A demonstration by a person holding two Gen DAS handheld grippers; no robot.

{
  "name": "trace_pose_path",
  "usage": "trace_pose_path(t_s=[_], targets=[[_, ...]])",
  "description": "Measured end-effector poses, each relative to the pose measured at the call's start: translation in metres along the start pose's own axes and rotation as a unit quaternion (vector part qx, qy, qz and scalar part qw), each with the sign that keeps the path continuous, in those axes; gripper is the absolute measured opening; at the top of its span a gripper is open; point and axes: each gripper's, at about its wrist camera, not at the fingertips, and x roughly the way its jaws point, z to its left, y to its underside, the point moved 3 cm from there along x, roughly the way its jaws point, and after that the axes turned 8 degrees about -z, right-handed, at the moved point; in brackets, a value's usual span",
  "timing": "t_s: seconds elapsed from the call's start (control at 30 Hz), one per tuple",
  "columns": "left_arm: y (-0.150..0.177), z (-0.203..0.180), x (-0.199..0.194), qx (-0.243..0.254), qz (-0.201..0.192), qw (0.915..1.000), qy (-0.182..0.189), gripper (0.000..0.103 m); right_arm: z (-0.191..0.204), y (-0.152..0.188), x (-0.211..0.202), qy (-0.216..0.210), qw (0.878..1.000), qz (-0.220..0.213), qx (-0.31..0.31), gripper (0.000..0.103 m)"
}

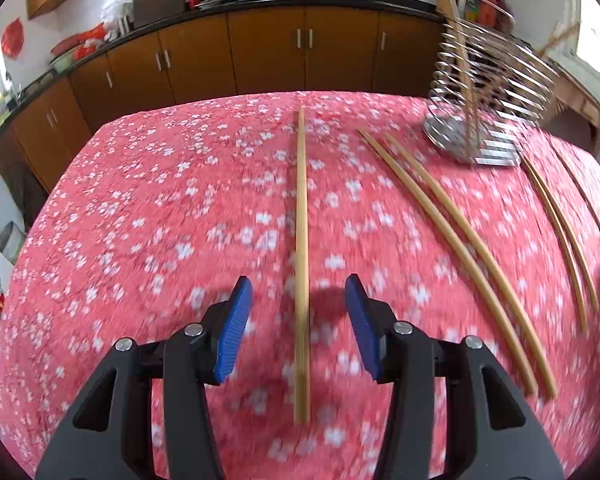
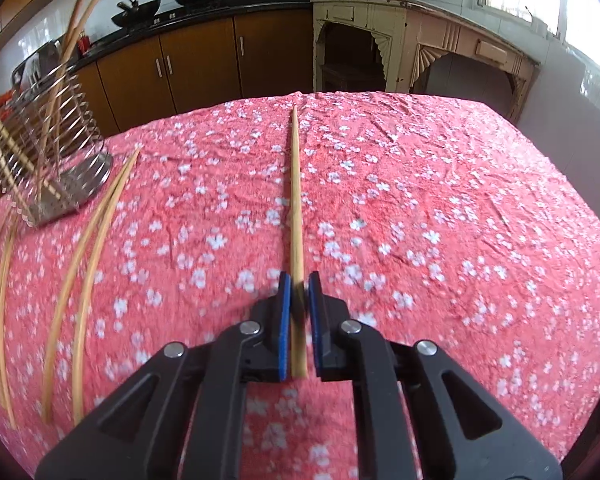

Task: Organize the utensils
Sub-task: 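Close the left tool on a chopstick while the right tool grasps another, then lift both held chopsticks and carry them toward the wire holder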

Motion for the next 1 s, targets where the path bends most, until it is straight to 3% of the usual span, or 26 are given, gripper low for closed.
trace_pose_path(t_s=[0.2,0.23,0.3,0.33,0.5,0.77,1.0], targets=[[0.021,-0.004,-0.02,0.008,0.0,0.9999,0.009,0.045,0.0,0.012,-0.012,0.001,1.0,0.001,-0.01,0.011],[0.022,-0.006,-0.021,0.008,-0.001,0.9999,0.01,0.038,0.0,0.012,-0.013,0.001,1.0,0.001,-0.011,0.009],[0.024,-0.009,-0.023,0.013,-0.003,0.9999,0.008,0.013,0.002,0.014,-0.015,0.003,1.0,0.001,-0.014,0.008],[0.023,-0.009,-0.024,0.015,-0.003,0.9998,0.008,0.009,0.002,0.014,-0.016,0.001,1.0,0.0,-0.01,0.008],[0.019,-0.009,-0.03,0.012,-0.01,0.9997,0.019,0.007,-0.005,0.008,-0.03,-0.011,1.0,-0.015,0.007,0.008],[-0.01,-0.003,-0.086,0.02,-0.118,0.9927,0.012,0.007,-0.014,-0.021,-0.086,-0.004,0.993,-0.114,0.008,0.008],[-0.039,0.006,-0.127,-0.02,-0.203,0.9788,0.015,0.007,-0.018,-0.053,-0.137,-0.007,0.978,-0.208,0.013,0.008]])
